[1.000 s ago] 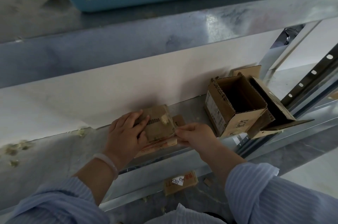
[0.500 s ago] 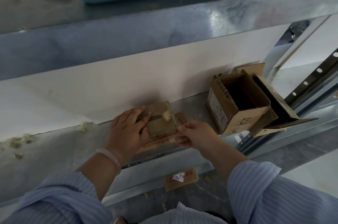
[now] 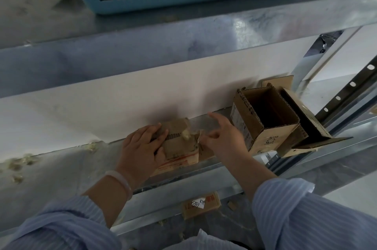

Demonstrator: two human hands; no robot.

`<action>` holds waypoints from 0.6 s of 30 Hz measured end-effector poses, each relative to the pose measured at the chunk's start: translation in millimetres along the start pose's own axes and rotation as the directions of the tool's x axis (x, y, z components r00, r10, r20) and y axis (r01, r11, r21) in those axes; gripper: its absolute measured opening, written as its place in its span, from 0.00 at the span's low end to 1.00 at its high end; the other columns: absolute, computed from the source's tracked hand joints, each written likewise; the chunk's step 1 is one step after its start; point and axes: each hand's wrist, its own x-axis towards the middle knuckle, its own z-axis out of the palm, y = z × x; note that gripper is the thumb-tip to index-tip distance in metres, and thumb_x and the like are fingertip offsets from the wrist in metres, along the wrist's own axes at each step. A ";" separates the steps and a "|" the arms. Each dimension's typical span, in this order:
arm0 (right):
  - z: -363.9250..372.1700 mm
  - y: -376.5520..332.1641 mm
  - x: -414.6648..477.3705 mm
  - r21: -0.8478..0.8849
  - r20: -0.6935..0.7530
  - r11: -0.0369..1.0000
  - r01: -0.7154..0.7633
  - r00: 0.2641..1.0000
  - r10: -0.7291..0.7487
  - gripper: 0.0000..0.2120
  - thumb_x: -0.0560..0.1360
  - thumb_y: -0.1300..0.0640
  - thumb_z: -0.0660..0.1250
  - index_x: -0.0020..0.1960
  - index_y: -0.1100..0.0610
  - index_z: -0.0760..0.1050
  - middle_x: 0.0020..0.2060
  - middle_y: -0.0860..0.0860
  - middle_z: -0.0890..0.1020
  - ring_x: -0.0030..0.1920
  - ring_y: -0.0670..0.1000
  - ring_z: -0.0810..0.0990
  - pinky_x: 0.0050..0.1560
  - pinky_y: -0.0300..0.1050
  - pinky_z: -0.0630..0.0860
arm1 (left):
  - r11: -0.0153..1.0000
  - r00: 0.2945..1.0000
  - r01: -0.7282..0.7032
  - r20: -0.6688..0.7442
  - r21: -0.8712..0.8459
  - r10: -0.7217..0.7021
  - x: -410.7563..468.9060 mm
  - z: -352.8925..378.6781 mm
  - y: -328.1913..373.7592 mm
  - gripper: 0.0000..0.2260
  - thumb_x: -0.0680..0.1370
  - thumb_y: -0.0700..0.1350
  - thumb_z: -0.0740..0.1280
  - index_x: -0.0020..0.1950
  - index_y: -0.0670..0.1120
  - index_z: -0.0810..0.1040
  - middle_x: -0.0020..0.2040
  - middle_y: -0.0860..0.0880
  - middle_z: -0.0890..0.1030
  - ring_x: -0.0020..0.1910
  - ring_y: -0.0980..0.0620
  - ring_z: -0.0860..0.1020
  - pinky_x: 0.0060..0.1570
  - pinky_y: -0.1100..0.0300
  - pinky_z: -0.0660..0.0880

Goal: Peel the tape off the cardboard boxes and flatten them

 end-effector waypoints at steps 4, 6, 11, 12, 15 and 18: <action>4.9 -9.5 12.6 -0.179 0.041 0.957 0.228 0.974 -0.224 0.15 0.75 0.53 0.71 0.62 0.46 0.79 0.44 0.41 0.79 0.41 0.38 0.76 0.45 0.31 0.76 | 1.000 1.000 -0.012 -0.009 0.007 0.013 0.1 1.8 -1.6 0.21 0.74 0.53 0.58 0.62 0.52 0.80 0.64 0.50 0.78 0.62 0.46 0.76 0.62 0.51 0.66; 11.1 -11.4 20.8 -0.240 0.092 0.926 0.290 0.957 -0.276 0.08 0.74 0.52 0.72 0.53 0.48 0.82 0.49 0.44 0.76 0.47 0.43 0.76 0.49 0.40 0.76 | 1.000 1.000 -0.020 -0.010 0.009 0.020 0.4 2.8 -2.7 0.21 0.74 0.53 0.58 0.63 0.53 0.80 0.64 0.50 0.78 0.62 0.46 0.76 0.62 0.52 0.67; 17.4 -13.0 33.6 -0.325 0.176 0.860 0.394 0.918 -0.354 0.05 0.76 0.56 0.70 0.45 0.53 0.73 0.46 0.48 0.76 0.48 0.51 0.77 0.44 0.42 0.72 | 0.999 0.997 -0.050 -0.053 -0.002 0.050 0.5 3.9 -4.2 0.20 0.74 0.52 0.59 0.62 0.52 0.80 0.64 0.49 0.78 0.61 0.46 0.76 0.62 0.52 0.67; 16.2 -13.7 34.6 -0.334 0.162 0.860 0.387 0.922 -0.352 0.05 0.76 0.56 0.69 0.45 0.53 0.73 0.45 0.49 0.77 0.46 0.51 0.77 0.45 0.43 0.73 | 0.999 0.997 -0.052 -0.054 -0.004 0.052 0.3 4.0 -4.2 0.20 0.74 0.52 0.59 0.62 0.52 0.80 0.64 0.49 0.78 0.61 0.46 0.76 0.62 0.52 0.67; 16.9 -12.2 38.5 -0.295 0.093 0.896 0.333 0.943 -0.320 0.04 0.76 0.56 0.70 0.45 0.54 0.75 0.43 0.49 0.79 0.44 0.50 0.78 0.45 0.45 0.77 | 0.998 0.997 -0.060 -0.056 -0.019 0.059 -0.4 3.4 -5.3 0.20 0.73 0.52 0.59 0.63 0.52 0.80 0.64 0.49 0.78 0.61 0.47 0.75 0.62 0.53 0.67; 21.0 -6.5 39.6 -0.125 0.028 0.976 0.179 0.984 -0.177 0.04 0.75 0.59 0.70 0.44 0.54 0.74 0.40 0.49 0.79 0.42 0.49 0.77 0.42 0.44 0.76 | 0.996 0.995 -0.083 -0.059 -0.033 0.081 -1.0 1.6 -6.9 0.20 0.73 0.51 0.59 0.63 0.52 0.80 0.65 0.50 0.78 0.62 0.47 0.75 0.62 0.52 0.68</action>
